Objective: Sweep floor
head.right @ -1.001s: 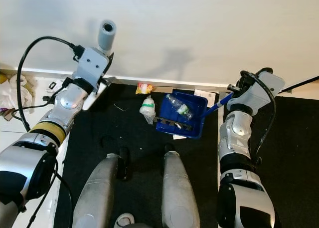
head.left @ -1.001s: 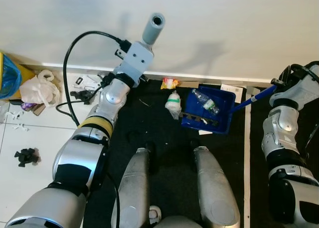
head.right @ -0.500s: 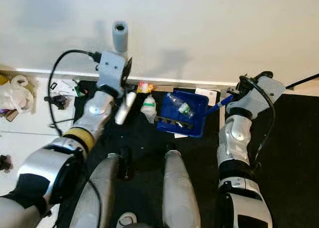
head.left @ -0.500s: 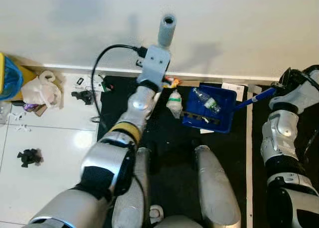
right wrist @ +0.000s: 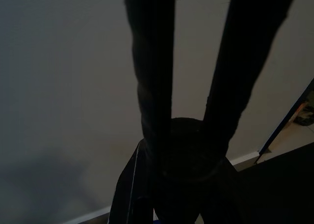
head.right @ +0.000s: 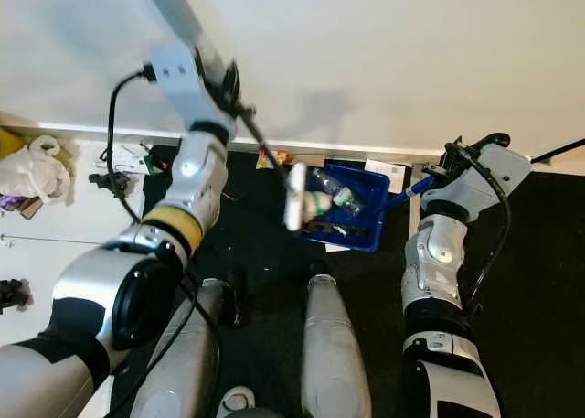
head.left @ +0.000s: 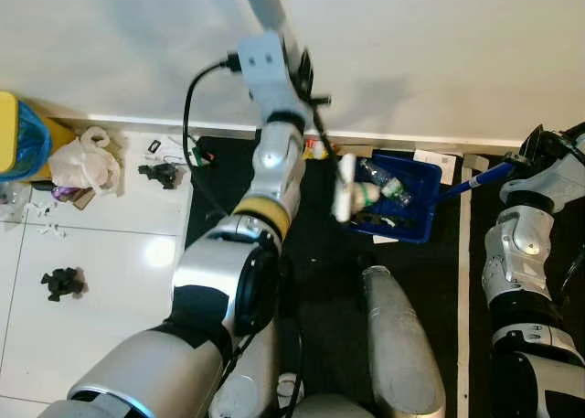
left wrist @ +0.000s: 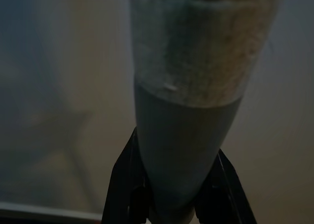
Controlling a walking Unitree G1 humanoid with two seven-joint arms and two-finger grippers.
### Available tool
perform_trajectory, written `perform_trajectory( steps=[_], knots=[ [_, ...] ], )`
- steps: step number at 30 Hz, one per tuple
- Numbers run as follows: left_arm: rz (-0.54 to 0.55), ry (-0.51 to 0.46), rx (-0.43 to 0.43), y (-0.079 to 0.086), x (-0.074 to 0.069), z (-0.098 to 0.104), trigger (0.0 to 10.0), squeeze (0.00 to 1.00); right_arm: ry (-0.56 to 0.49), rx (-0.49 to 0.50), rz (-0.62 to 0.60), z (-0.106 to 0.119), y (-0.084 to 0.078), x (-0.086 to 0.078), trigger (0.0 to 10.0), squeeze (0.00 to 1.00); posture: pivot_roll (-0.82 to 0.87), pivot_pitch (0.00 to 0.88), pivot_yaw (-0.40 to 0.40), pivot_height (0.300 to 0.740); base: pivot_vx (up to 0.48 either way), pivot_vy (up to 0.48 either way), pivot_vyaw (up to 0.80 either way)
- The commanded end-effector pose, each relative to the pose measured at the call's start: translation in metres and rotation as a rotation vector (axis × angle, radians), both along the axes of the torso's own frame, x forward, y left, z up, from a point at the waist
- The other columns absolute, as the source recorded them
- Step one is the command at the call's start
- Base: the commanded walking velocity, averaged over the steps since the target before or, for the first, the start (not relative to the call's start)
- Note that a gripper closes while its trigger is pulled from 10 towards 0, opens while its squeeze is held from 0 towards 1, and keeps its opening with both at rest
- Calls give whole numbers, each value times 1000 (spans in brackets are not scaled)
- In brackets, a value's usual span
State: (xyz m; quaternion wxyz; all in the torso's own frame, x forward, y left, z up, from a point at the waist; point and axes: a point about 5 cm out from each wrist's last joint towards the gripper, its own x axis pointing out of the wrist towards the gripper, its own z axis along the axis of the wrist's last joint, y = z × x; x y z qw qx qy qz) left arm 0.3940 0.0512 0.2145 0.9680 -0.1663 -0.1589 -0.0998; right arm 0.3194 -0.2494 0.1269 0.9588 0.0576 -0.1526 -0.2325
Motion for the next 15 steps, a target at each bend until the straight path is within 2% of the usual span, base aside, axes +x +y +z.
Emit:
perform_trajectory(
  steps=[1,4,6,9,11,13,14,15],
  knots=[
    [-166,-3,-95,-58,-13,16,10000,0,121,61,15,-29,6,-6,10000,0,-146,463,89,740,0,0,0],
    [-160,9,-180,-32,3,37,10000,0,126,77,20,-28,5,-1,10000,0,-104,433,83,740,0,0,0],
    [-177,-2,-189,-22,8,45,10000,0,131,82,23,-29,5,0,10000,0,-89,419,79,740,0,0,0],
    [-169,-19,-124,-11,11,49,10000,0,134,87,28,-29,6,2,10000,0,-81,412,78,740,0,0,0],
    [-151,-32,56,6,15,44,10000,0,135,93,37,-28,8,5,10000,0,-61,400,74,740,0,0,0],
    [-151,-32,56,6,15,44,10000,0,135,93,37,-28,8,5,10000,0,-61,400,74,740,0,0,0],
    [-145,-39,124,12,15,41,10000,0,136,95,40,-28,9,5,10000,0,-61,400,74,740,0,0,0],
    [-145,-39,124,12,15,41,10000,0,136,95,40,-28,9,5,10000,0,-61,400,74,740,0,0,0]
  ],
)
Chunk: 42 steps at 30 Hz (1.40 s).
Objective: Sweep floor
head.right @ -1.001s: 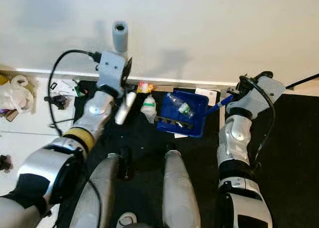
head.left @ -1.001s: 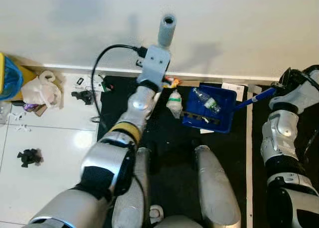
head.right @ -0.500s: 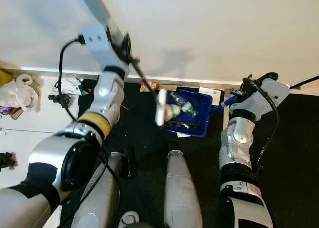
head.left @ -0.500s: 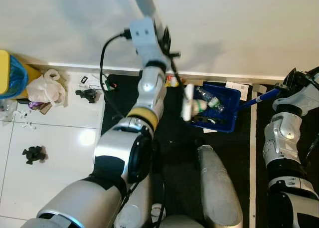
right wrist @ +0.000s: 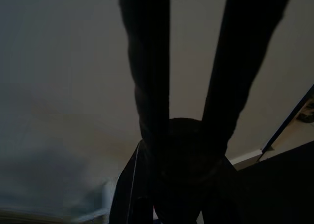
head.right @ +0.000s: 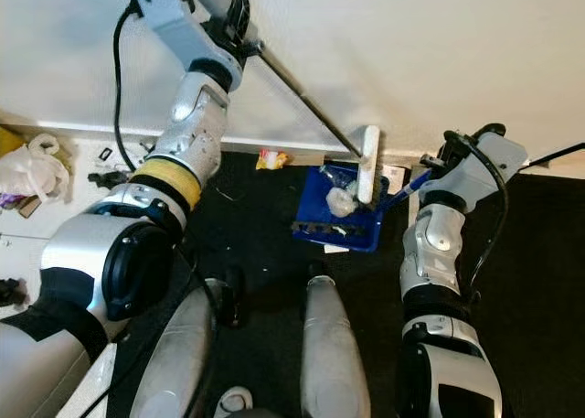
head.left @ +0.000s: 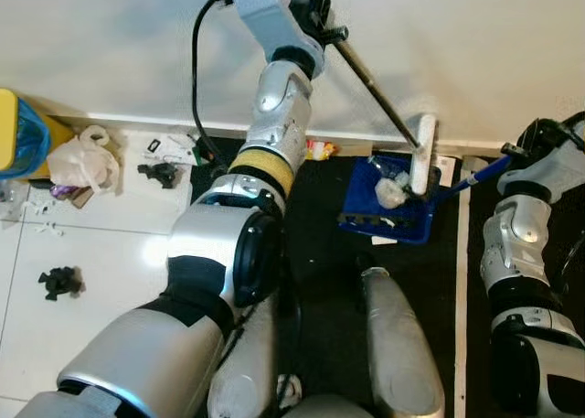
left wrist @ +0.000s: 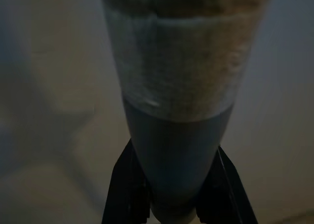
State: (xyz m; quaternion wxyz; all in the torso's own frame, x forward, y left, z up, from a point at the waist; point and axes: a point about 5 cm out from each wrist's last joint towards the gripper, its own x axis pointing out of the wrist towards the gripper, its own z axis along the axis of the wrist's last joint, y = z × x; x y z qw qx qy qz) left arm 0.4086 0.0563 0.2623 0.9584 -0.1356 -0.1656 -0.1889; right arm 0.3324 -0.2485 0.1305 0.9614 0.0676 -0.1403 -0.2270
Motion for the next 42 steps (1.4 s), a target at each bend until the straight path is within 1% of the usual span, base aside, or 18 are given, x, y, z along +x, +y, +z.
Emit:
perform_trajectory(
  steps=[1,2,5,7,11,14,17,18,20,21,23,25,27,30,33,35,36,42],
  knots=[
    [44,-9,108,23,2,-9,10000,0,120,77,31,-32,9,-7,10000,0,-51,383,75,740,0,0,0],
    [44,-9,108,23,2,-9,10000,0,120,77,31,-32,9,-7,10000,0,-51,383,75,740,0,0,0],
    [127,-89,179,67,3,2,10000,0,121,91,51,-31,12,-2,10000,0,-45,353,72,740,0,0,0],
    [127,-89,179,67,3,2,10000,0,121,91,51,-31,12,-2,10000,0,-45,353,72,740,0,0,0],
    [214,-160,240,107,-1,18,10000,0,110,94,66,-26,10,3,10000,0,-38,327,69,740,0,0,0],
    [272,-210,228,123,-5,27,10000,0,107,91,74,-24,9,4,10000,0,-31,322,66,740,0,0,0],
    [316,-204,243,134,-7,23,10000,0,109,88,75,-25,7,4,10000,0,-24,325,62,740,0,0,0],
    [353,-179,307,139,-8,8,10000,0,112,85,73,-25,6,3,10000,0,-24,340,57,740,0,0,0],
    [359,-161,347,140,-8,-1,10000,0,113,85,73,-26,6,3,10000,0,-24,340,57,740,0,0,0],
    [358,-101,425,139,-10,-26,10000,0,116,85,71,-28,6,2,10000,0,-29,355,57,740,0,0,0],
    [358,-101,425,139,-10,-26,10000,0,116,85,71,-28,6,2,10000,0,-29,355,57,740,0,0,0],
    [351,-51,505,134,-13,-50,10000,0,117,82,71,-30,7,0,10000,0,-47,391,59,740,0,0,0],
    [345,-34,537,131,-15,-61,10000,0,115,80,71,-30,7,-1,10000,0,-52,405,58,740,0,0,0],
    [337,-32,551,124,-18,-71,10000,0,115,77,71,-31,8,-3,10000,0,-61,430,59,740,0,0,0],
    [307,-27,538,100,-27,-97,10000,0,101,63,73,-31,10,-6,10000,0,-107,499,61,740,0,0,0],
    [307,-27,538,100,-27,-97,10000,0,101,63,73,-31,10,-6,10000,0,-107,499,61,740,0,0,0],
    [268,-21,570,85,-32,-111,10000,0,84,52,73,-28,14,-8,10000,0,-154,543,59,740,0,0,0],
    [231,-18,572,68,-37,-121,10000,0,64,41,74,-24,18,-10,10000,0,-180,556,55,740,0,0,0]
  ],
)
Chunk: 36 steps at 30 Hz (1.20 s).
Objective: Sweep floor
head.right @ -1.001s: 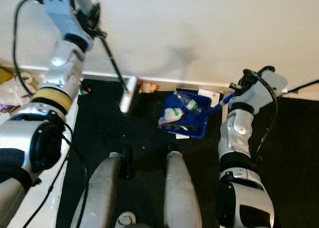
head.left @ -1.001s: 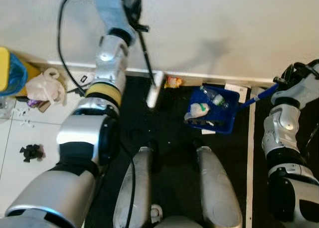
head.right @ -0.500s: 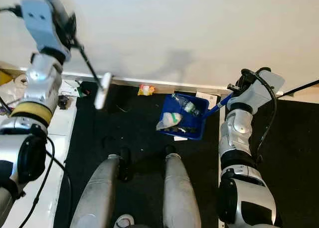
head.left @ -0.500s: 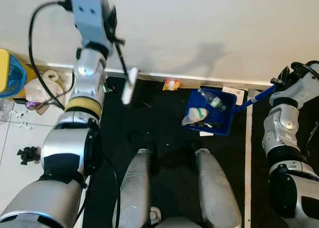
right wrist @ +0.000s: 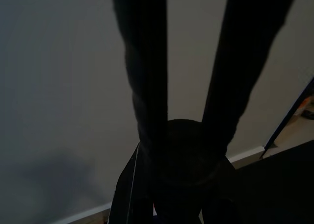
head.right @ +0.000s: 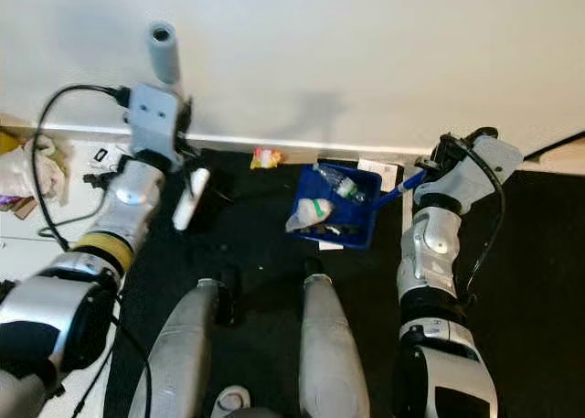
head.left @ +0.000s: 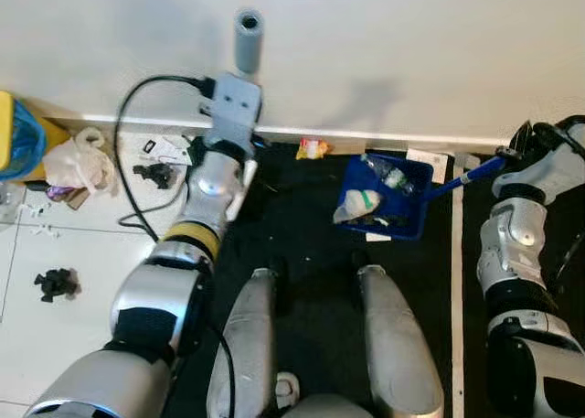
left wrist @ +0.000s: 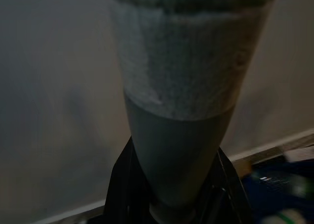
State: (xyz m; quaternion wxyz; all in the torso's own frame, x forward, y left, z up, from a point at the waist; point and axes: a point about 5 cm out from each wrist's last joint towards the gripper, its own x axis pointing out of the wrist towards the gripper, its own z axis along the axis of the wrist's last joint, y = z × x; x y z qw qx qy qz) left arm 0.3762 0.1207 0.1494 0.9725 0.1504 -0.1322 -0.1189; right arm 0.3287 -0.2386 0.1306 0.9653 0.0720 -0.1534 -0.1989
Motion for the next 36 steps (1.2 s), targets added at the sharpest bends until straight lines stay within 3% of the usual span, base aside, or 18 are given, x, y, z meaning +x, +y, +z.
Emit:
perform_trajectory(
  steps=[1,4,6,8,9,10,16,18,19,22,25,27,29,31,34,36],
  knots=[
    [-13,30,4,-15,-6,-14,10000,0,83,42,21,-22,10,-8,10000,0,-191,563,50,740,0,0,0],
    [-18,37,-6,-20,-7,-15,10000,0,80,42,22,-22,10,-8,10000,0,-192,564,49,740,0,0,0],
    [-22,58,-35,-29,-7,-17,10000,0,81,42,24,-22,11,-9,10000,0,-193,564,49,740,0,0,0],
    [-50,107,-48,-48,-9,-21,10000,0,87,47,21,-23,11,-12,10000,0,-197,560,52,740,0,0,0],
    [-50,107,-48,-48,-9,-21,10000,0,87,47,21,-23,11,-12,10000,0,-197,560,52,740,0,0,0],
    [-43,119,-128,-61,-8,-15,10000,0,88,61,7,-23,10,-15,10000,0,-195,555,52,740,0,0,0],
    [-58,182,-270,-84,-8,-9,10000,0,90,78,-4,-23,8,-17,10000,0,-190,555,56,740,0,0,0],
    [-59,230,-362,-96,-7,-6,10000,0,91,84,-7,-23,7,-17,10000,0,-190,555,56,740,0,0,0],
    [-59,230,-362,-96,-7,-6,10000,0,91,84,-7,-23,7,-17,10000,0,-190,555,56,740,0,0,0],
    [-35,344,-539,-116,-6,1,10000,0,86,119,-32,-22,3,-18,10000,0,-174,543,60,740,0,0,0],
    [-35,344,-539,-116,-6,1,10000,0,86,119,-32,-22,3,-18,10000,0,-174,543,60,740,0,0,0],
    [-26,394,-700,-125,-4,11,10000,0,84,132,-39,-20,1,-18,10000,0,-166,537,62,740,0,0,0],
    [-26,394,-700,-125,-4,11,10000,0,84,132,-39,-20,1,-18,10000,0,-166,537,62,740,0,0,0],
    [-13,380,-769,-123,0,22,10000,0,84,137,-39,-19,0,-16,10000,0,-154,533,59,740,0,0,0],
    [4,320,-752,-115,4,29,10000,0,84,139,-36,-18,0,-15,10000,0,-146,531,60,740,0,0,0],
    [24,143,-606,-94,10,43,10000,0,85,143,-28,-18,2,-13,10000,0,-138,524,58,740,0,0,0]
  ],
)
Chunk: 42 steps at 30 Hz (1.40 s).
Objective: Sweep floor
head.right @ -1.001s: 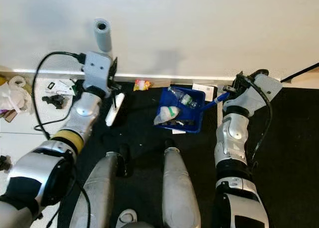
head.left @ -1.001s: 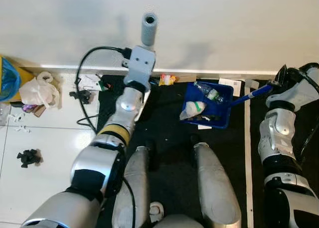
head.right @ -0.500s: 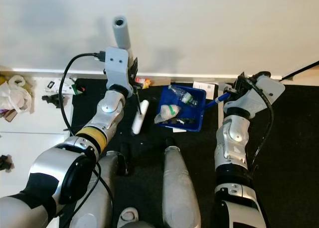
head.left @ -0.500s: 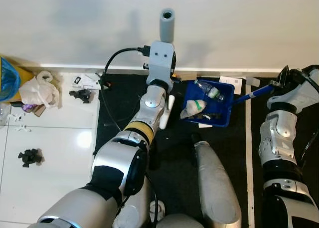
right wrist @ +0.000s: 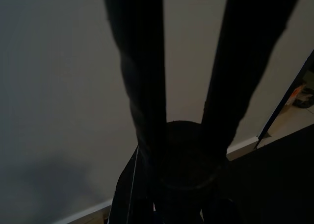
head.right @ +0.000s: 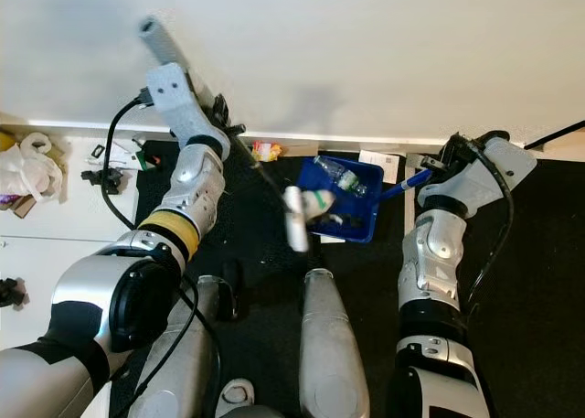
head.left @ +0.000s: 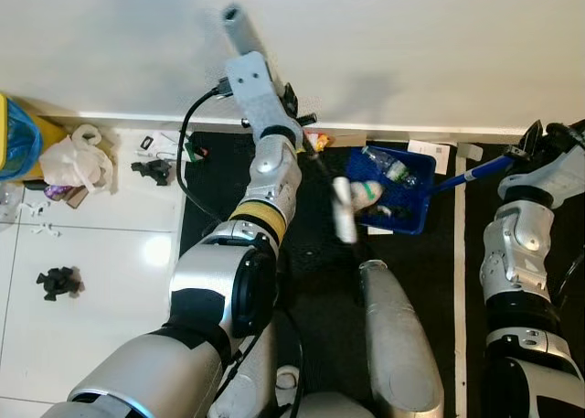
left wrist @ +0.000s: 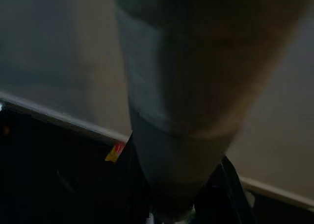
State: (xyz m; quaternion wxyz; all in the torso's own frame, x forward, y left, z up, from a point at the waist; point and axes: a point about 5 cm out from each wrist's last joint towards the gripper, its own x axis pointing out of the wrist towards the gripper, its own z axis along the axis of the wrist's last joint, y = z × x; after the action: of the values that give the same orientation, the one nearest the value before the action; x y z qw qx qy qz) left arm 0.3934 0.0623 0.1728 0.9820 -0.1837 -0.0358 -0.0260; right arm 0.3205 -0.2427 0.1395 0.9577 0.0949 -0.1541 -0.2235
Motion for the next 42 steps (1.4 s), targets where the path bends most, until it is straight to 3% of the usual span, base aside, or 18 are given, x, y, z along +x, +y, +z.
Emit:
perform_trajectory(
  steps=[1,4,5,6,7,8,10,14,15,16,17,27,32,33,34,38,39,42],
  knots=[
    [-69,-127,59,-36,-8,19,10000,0,92,92,18,-27,7,-5,10000,0,-138,524,58,740,0,0,0],
    [-43,-186,127,-26,-7,23,10000,0,92,94,23,-27,8,-4,10000,0,-134,521,55,740,0,0,0],
    [-23,-249,201,-14,-7,24,10000,0,93,96,29,-27,9,-3,10000,0,-129,520,50,740,0,0,0],
    [-23,-249,201,-14,-7,24,10000,0,93,96,29,-27,9,-3,10000,0,-129,520,50,740,0,0,0],
    [5,-312,283,-1,-7,26,10000,0,96,97,36,-27,11,-2,10000,0,-127,526,48,740,0,0,0],
    [5,-312,283,-1,-7,26,10000,0,96,97,36,-27,11,-2,10000,0,-127,526,48,740,0,0,0],
    [41,-412,387,17,-9,31,10000,0,102,96,48,-28,14,-1,10000,0,-128,528,44,740,0,0,0],
    [62,-469,457,26,-11,34,10000,0,106,95,56,-28,16,-1,10000,0,-128,526,39,740,0,0,0],
    [62,-469,457,26,-11,34,10000,0,106,95,56,-28,16,-1,10000,0,-128,526,39,740,0,0,0],
    [49,-474,579,21,-15,22,10000,0,110,92,62,-29,17,-1,10000,0,-129,528,37,740,0,0,0],
    [43,-475,611,20,-16,18,10000,0,110,92,63,-29,17,-1,10000,0,-129,528,37,740,0,0,0],
    [-108,-440,781,-10,-27,-11,10000,0,114,82,64,-30,17,-4,10000,0,-142,542,41,740,0,0,0],
    [-113,-412,744,-17,-28,-12,10000,0,114,82,61,-31,17,-5,10000,0,-144,542,43,740,0,0,0],
    [-101,-371,673,-22,-27,-12,10000,0,114,82,59,-31,16,-5,10000,0,-144,541,44,740,0,0,0],
    [-101,-371,673,-22,-27,-12,10000,0,114,82,59,-31,16,-5,10000,0,-144,541,44,740,0,0,0],
    [3,-189,380,-40,-27,-13,10000,0,114,86,52,-32,16,-7,10000,0,-143,549,48,740,0,0,0],
    [3,-189,380,-40,-27,-13,10000,0,114,86,52,-32,16,-7,10000,0,-143,549,48,740,0,0,0],
    [75,-72,262,-42,-26,-17,10000,0,116,96,43,-33,16,-8,10000,0,-143,549,48,740,0,0,0]
  ],
)
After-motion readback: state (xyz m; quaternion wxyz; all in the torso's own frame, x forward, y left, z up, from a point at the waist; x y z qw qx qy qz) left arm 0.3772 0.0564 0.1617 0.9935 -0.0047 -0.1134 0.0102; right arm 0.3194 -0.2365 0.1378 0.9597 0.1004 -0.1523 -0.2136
